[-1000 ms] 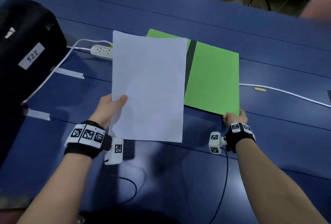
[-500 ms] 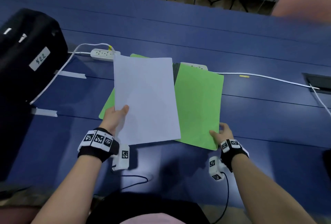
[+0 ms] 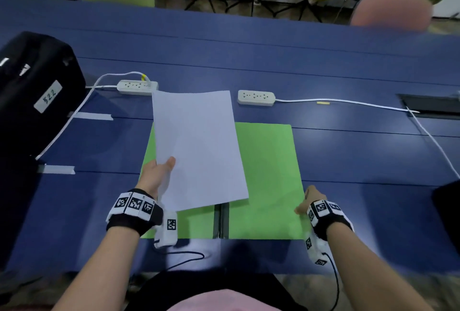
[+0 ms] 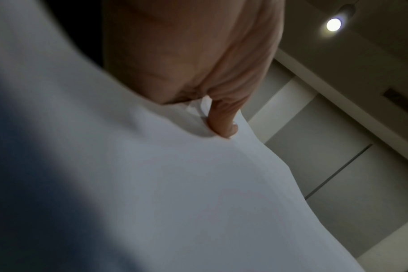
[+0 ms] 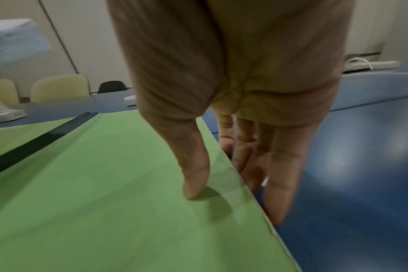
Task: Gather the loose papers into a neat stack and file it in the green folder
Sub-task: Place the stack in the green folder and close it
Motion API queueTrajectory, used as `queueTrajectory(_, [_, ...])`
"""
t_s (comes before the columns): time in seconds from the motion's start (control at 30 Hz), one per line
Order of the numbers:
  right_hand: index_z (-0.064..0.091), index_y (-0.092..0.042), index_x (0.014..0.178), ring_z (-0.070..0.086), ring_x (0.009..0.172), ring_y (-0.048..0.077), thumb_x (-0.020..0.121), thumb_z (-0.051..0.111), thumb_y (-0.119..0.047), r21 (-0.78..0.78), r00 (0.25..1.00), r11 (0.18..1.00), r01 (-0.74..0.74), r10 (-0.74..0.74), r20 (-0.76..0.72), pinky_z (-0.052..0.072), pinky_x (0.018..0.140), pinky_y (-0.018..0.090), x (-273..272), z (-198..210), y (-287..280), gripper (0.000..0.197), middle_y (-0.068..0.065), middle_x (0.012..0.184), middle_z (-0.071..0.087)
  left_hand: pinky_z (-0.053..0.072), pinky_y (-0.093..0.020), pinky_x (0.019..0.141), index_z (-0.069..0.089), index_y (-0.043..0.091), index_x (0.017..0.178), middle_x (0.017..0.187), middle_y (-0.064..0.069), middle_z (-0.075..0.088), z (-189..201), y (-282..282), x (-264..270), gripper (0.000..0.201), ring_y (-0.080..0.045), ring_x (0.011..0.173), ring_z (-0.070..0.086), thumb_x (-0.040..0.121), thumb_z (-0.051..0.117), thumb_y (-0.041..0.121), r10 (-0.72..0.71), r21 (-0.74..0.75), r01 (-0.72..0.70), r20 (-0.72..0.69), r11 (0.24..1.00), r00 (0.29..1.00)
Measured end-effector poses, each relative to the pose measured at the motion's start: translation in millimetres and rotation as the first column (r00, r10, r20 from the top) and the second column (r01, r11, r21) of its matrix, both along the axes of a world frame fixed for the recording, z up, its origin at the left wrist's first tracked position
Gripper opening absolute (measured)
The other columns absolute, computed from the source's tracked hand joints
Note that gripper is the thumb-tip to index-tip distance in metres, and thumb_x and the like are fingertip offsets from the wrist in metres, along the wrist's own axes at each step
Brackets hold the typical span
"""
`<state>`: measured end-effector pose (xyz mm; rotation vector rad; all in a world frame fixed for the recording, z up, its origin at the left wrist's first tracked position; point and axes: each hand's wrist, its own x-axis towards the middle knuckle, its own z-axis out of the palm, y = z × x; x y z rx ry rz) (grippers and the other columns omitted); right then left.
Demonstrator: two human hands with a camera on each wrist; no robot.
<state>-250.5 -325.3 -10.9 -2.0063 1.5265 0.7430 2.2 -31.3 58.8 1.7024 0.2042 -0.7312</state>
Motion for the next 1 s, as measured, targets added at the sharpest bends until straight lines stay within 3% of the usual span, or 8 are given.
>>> queueTrajectory(0.1, [0.038, -0.010, 0.125, 0.053, 0.115, 0.037, 0.072, 0.076, -0.037, -0.143, 0.997, 0.989, -0.034, 0.044, 0.068, 0.049, 0.088, 0.043, 13.9, 16.3, 3.6, 0.071, 0.016, 0.129, 0.048, 0.047, -0.038, 0.091, 0.053, 0.002, 0.126, 0.120, -0.011, 0.062, -3.7, -6.1, -7.8, 0.035, -0.026, 0.102, 0.060, 0.095, 0.056, 0.020, -0.048, 0.006, 0.048, -0.029, 0.999, 0.998])
queueTrajectory(0.17, [0.043, -0.010, 0.129, 0.053, 0.117, 0.034, 0.080, 0.066, -0.048, -0.168, 0.944, 0.986, -0.004, 0.059, 0.324, 0.045, 0.095, 0.041, 34.2, 31.3, 11.6, 0.066, 0.016, 0.129, 0.051, 0.045, -0.035, 0.086, 0.054, 0.002, 0.125, 0.112, -0.010, 0.062, -3.7, -11.7, -12.4, 0.033, -0.025, 0.099, 0.060, 0.096, 0.055, 0.017, -0.084, 0.013, 0.084, -0.022, 0.996, 0.996])
queueTrajectory(0.27, [0.050, -0.013, 0.128, 0.061, 0.105, 0.022, 0.085, 0.057, -0.053, 0.240, 0.704, 0.970, 0.024, -0.187, 0.685, 0.046, 0.099, 0.038, 69.0, 46.7, 31.2, 0.059, 0.014, 0.126, 0.060, 0.046, -0.040, 0.096, 0.054, -0.002, 0.126, 0.118, -0.014, 0.064, -2.0, -23.0, -20.1, 0.036, -0.028, 0.108, 0.061, 0.095, 0.055, 0.016, -0.148, -0.010, 0.147, -0.037, 0.989, 0.988])
queueTrajectory(0.37, [0.042, -0.014, 0.138, 0.060, 0.117, 0.022, 0.054, 0.074, -0.071, 0.561, 0.621, 0.828, -0.012, -0.433, 0.653, 0.044, 0.106, 0.044, 79.2, 41.2, 45.9, 0.107, 0.010, 0.135, 0.057, 0.041, -0.050, 0.107, 0.053, -0.003, 0.129, 0.125, -0.016, 0.063, -1.9, -28.2, -25.7, 0.040, -0.031, 0.117, 0.060, 0.095, 0.056, 0.018, -0.213, -0.058, 0.209, -0.076, 0.976, 0.974])
queueTrajectory(0.47, [0.052, -0.010, 0.131, 0.062, 0.116, 0.026, 0.043, 0.090, -0.049, 0.732, 0.611, 0.678, -0.058, -0.556, 0.563, 0.045, 0.104, 0.048, 72.8, 28.7, 53.7, 0.104, 0.009, 0.128, 0.064, 0.051, -0.043, 0.098, 0.055, 0.000, 0.124, 0.119, -0.011, 0.066, 0.7, -34.0, -30.6, 0.035, -0.023, 0.105, 0.067, 0.096, 0.053, 0.020, -0.308, -0.118, 0.299, -0.070, 0.947, 0.949])
queueTrajectory(0.7, [0.050, -0.003, 0.127, 0.060, 0.113, 0.024, 0.071, 0.078, -0.039, 0.518, 0.551, 0.848, 0.112, -0.487, 0.678, 0.045, 0.103, 0.044, 86.2, 23.0, 60.8, 0.072, 0.006, 0.126, 0.062, 0.048, -0.042, 0.098, 0.058, 0.005, 0.124, 0.121, -0.011, 0.066, 1.4, -52.0, -26.8, 0.035, -0.028, 0.109, 0.065, 0.092, 0.060, 0.019, -0.320, -0.144, 0.323, 0.041, 0.935, 0.946])
queueTrajectory(0.9, [0.058, 0.005, 0.117, 0.064, 0.100, 0.031, 0.085, 0.067, -0.013, 0.387, 0.619, 0.892, 0.232, -0.442, 0.649, 0.050, 0.093, 0.044, 63.5, 27.1, 23.9, 0.038, 0.016, 0.114, 0.065, 0.049, -0.041, 0.094, 0.061, 0.004, 0.117, 0.113, -0.014, 0.067, -33.8, -42.1, -0.9, 0.042, -0.028, 0.098, 0.063, 0.085, 0.068, 0.028, -0.252, 0.314, 0.209, 0.102, 0.926, 0.962])
queueTrajectory(1.0, [0.056, 0.008, 0.121, 0.062, 0.106, 0.032, 0.083, 0.070, -0.014, 0.303, 0.703, 0.909, 0.285, -0.414, 0.579, 0.048, 0.094, 0.041, 44.7, 23.4, 3.1, 0.047, 0.021, 0.123, 0.062, 0.039, -0.046, 0.104, 0.050, 0.005, 0.130, 0.138, -0.019, 0.048, -56.2, 19.7, 23.9, 0.073, -0.037, 0.127, 0.045, 0.074, 0.075, 0.045, -0.186, 0.720, 0.076, 0.076, 0.690, 0.980])
